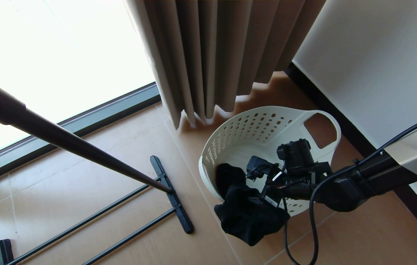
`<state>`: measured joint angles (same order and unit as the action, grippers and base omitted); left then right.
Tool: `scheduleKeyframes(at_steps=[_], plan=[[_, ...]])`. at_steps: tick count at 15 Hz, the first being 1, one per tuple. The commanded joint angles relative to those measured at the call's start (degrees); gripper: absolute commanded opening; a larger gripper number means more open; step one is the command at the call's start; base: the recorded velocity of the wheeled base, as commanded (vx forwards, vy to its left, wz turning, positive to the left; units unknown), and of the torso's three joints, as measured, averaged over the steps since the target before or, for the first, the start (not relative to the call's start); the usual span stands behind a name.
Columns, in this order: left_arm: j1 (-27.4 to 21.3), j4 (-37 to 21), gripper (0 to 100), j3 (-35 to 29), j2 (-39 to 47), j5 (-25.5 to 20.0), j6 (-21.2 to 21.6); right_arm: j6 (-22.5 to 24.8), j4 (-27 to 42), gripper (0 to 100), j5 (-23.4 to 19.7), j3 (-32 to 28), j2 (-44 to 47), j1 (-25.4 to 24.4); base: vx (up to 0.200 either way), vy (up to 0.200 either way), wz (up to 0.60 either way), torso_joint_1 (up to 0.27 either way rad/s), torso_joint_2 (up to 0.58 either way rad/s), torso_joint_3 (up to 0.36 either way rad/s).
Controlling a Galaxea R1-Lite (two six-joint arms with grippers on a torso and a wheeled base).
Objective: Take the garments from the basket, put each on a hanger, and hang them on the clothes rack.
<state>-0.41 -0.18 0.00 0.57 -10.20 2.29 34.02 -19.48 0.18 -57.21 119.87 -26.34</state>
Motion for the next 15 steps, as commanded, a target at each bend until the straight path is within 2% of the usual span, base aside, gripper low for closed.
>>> scheduleKeyframes(at_steps=[1, 12, 13, 15], plan=[[-0.02, 0.01, 100, 0.0, 0.04, 0.01, -0.01, -0.01, -0.03, 100, -0.01, -0.27, 0.54, -0.02, 0.0, 0.0, 0.0, 0.0, 0.0, 0.0], [0.06, 0.01, 100, 0.0, 0.04, -0.08, -0.01, -0.89, -0.03, 100, 0.08, -1.59, 3.0, 0.15, 0.0, 0.0, 0.0, 0.0, 0.0, 0.0], [0.06, 0.01, 100, 0.0, 0.04, -0.08, -0.01, -1.15, -0.03, 0, 0.08, -1.5, 3.0, 0.15, 0.0, 0.0, 0.0, 0.0, 0.0, 0.0], [0.06, 0.01, 100, 0.0, 0.04, -0.08, -0.01, -1.15, -0.03, 0, -0.01, -1.5, 3.0, 0.15, 0.0, 0.0, 0.0, 0.0, 0.0, 0.0]])
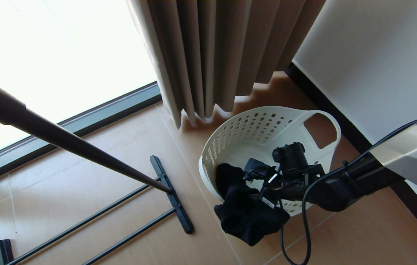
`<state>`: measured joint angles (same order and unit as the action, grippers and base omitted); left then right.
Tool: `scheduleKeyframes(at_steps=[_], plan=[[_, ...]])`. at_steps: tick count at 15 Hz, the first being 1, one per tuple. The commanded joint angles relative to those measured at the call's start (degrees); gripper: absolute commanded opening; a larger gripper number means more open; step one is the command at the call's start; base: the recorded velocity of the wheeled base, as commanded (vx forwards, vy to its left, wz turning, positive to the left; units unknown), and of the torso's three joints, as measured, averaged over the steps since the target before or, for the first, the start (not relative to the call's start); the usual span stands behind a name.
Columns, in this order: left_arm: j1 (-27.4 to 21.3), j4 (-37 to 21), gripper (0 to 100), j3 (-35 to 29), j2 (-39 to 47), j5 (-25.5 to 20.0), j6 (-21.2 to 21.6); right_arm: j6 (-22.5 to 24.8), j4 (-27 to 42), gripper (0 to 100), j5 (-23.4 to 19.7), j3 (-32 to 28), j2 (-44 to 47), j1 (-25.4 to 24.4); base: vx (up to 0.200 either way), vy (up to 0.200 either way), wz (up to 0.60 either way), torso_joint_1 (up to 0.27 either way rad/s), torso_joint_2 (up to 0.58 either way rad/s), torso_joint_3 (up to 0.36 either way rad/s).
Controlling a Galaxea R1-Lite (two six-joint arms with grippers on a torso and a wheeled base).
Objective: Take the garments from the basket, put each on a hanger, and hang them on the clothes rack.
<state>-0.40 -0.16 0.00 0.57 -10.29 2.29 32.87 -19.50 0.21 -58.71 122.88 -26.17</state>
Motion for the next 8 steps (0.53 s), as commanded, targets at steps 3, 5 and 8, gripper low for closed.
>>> scheduleKeyframes(at_steps=[3, 5, 8], plan=[[-0.04, -0.02, 100, 0.0, 0.04, 0.01, -0.01, -1.05, -0.01, 0, -0.03, 0.53, -0.1, -0.02, 0.0, 0.0, 0.0, 0.0, 0.0, 0.0], [0.05, -0.02, 100, 0.0, 0.04, 0.01, -0.01, -1.66, 0.08, 0, -0.03, 0.53, -0.98, -0.02, 0.0, 0.0, 0.0, 0.0, 0.0, 0.0], [-0.04, -0.02, 100, 0.0, 0.04, 0.01, -0.01, -2.1, -0.01, 0, -0.03, 1.58, -3.97, -0.02, 0.0, 0.0, 0.0, 0.0, 0.0, 0.0]])
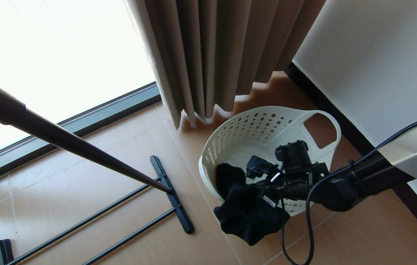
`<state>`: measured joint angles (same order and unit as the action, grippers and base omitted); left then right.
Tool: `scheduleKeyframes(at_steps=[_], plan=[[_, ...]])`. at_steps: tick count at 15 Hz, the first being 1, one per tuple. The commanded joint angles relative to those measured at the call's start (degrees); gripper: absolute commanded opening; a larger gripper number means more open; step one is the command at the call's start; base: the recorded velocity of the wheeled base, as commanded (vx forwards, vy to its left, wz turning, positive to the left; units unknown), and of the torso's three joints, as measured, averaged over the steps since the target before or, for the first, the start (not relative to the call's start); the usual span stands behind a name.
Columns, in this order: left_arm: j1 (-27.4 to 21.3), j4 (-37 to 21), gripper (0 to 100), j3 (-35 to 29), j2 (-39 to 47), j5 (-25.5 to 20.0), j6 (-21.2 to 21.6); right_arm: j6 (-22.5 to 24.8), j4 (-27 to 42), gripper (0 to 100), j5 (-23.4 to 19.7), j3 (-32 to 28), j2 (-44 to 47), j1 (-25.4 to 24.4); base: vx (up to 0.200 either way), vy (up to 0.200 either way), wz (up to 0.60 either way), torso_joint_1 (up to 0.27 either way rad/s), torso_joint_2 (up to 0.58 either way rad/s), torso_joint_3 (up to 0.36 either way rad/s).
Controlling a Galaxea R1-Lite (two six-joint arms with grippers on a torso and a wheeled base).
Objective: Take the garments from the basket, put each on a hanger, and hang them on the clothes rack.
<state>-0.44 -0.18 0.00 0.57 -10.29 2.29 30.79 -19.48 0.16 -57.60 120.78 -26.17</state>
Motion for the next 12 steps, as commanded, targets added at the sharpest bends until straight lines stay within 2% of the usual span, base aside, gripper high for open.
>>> scheduleKeyframes(at_steps=[1, 3, 6, 8, 9, 12], plan=[[0.0, 0.01, 100, 0.0, 0.04, 0.01, 0.08, -0.82, -0.03, 0, 0.02, 1.97, -5.74, -0.28, 0.0, 0.0, 0.0, 0.0, 0.0, 0.0], [0.0, 0.01, 100, 0.0, 0.04, -0.17, 0.78, -1.44, -0.03, 0, -0.07, 4.87, -12.5, -1.78, 0.0, 0.0, 0.0, 0.0, 0.0, 0.0], [0.0, 0.01, 100, 0.0, 0.04, -0.26, 0.7, -5.13, 0.06, 0, -0.07, 10.14, -24.98, -4.94, 0.0, 0.0, 0.0, 0.0, 0.0, 0.0], [0.0, 0.01, 100, 0.0, 0.04, -0.26, 0.7, -6.36, 0.06, 0, -0.07, 11.28, -27.27, -5.82, 0.0, 0.0, 0.0, 0.0, 0.0, 0.0], [0.0, 0.01, 100, 0.0, -0.05, -0.26, 0.52, -13.22, 0.06, 0, 0.02, 15.68, -37.29, -9.51, 0.0, 0.0, 0.0, 0.0, 0.0, 0.0], [0.0, 0.01, 100, 0.0, -0.05, -0.26, 0.43, -15.15, -0.03, 0, 0.02, 19.28, -45.37, -9.95, 0.0, 0.0, 0.0, 0.0, 0.0, 0.0]])
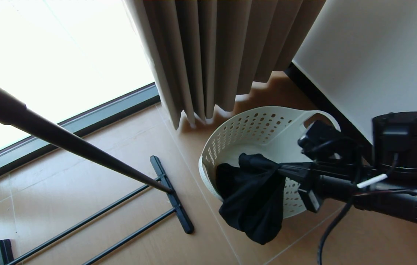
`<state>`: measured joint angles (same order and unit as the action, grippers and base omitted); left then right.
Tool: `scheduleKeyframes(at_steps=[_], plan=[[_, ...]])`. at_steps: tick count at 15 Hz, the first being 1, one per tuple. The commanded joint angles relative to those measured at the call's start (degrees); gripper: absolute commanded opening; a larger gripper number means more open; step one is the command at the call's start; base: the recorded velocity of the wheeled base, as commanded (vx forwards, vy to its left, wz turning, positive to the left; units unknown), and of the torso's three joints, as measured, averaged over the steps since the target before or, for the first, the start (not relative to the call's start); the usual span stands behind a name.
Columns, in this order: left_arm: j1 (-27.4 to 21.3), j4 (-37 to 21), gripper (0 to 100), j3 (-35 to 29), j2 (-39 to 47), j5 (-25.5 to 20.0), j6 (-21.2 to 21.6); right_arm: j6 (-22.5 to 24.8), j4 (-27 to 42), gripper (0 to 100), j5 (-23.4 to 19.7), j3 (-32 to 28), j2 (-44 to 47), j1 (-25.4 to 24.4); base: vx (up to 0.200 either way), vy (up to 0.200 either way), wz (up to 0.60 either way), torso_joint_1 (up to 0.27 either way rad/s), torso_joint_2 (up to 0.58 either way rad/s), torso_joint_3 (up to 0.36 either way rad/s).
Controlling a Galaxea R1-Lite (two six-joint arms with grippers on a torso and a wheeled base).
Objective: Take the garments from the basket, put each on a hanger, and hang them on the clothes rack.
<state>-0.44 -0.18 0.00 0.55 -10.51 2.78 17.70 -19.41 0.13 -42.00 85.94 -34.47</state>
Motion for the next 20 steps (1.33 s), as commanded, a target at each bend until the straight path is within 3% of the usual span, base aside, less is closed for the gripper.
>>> scheduleKeyframes(at_steps=[1, 6, 17, 20], plan=[[0.0, 0.01, 100, 0.0, -0.02, -0.04, -0.05, -2.94, -0.1, 0, -0.13, 6.4, -16.33, -1.65, 0.0, 0.0, 0.0, 0.0, 0.0, 0.0], [0.0, 0.01, 100, 0.0, 0.07, 0.05, 0.21, -3.11, -0.1, 0, -0.66, 11.32, -27.41, -1.65, 0.0, 0.0, 0.0, 0.0, 0.0, 0.0], [0.0, -0.08, 100, 0.0, 0.07, -0.13, 0.21, -3.02, -0.28, 0, -1.89, 12.9, -24.16, -3.23, 0.0, 0.0, 0.0, 0.001, 0.0, 0.148], [0.0, 0.01, 100, 0.0, 0.07, -0.57, 0.21, -3.11, -3.71, 0, -1.8, 13.26, -21.87, -3.14, 0.0, 0.0, 0.0, 0.001, 0.0, 0.203]])
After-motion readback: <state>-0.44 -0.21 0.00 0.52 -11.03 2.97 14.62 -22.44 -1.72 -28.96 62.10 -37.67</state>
